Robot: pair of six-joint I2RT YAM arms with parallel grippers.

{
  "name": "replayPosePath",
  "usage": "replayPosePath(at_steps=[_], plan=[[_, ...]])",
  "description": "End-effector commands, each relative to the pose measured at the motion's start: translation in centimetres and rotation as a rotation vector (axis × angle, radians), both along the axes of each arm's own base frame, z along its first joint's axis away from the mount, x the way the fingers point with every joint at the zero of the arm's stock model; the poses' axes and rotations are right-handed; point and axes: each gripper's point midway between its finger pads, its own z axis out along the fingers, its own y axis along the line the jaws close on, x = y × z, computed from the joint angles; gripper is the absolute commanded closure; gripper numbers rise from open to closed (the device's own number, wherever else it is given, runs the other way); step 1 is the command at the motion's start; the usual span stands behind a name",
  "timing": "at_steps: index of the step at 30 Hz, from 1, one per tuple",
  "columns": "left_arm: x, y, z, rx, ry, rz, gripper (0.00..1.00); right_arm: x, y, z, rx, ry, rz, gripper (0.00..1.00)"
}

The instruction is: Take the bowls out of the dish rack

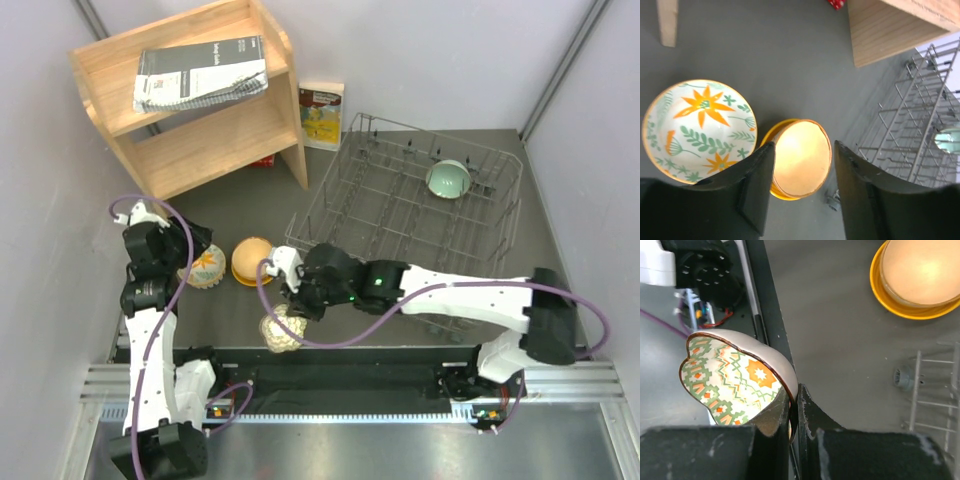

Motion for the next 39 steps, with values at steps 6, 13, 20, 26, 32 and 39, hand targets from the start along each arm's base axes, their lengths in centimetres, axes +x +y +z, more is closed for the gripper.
replayPosePath(at_steps=[6, 13, 20, 26, 32, 39], plan=[[-1.3, 5.2, 6.0, 0.188, -0.064, 0.255, 0.31, 2.3, 5.1, -2.9, -0.049, -0.092, -0.01, 1.0], [-3.1, 5.0, 7.1, 0.218, -0.093, 0.26, 0.29, 3.7, 7.8, -4.7, -0.068, -0.14, 0.008, 0.97], [-3.3, 6.1, 6.6, 0.265, -0.038, 0.289, 0.26, 5.6, 10.4, -6.6, -0.161, -0.128, 0.029, 1.0], [-3.7, 6.4, 6.2, 0.254, -0.037, 0.324, 0.25, 8.1, 10.7, -8.0, -0.146, -0.103, -0.011, 1.0], [-3.5, 6.1, 4.9, 0.242, -0.003, 0.305, 0.24, 9.3, 11.5, -9.6, -0.14, -0.064, -0.031, 1.0], [-3.8, 5.7, 4.4, 0.234, 0.006, 0.285, 0.23, 9.9, 12.0, -11.0, -0.195, 0.009, -0.087, 0.91]])
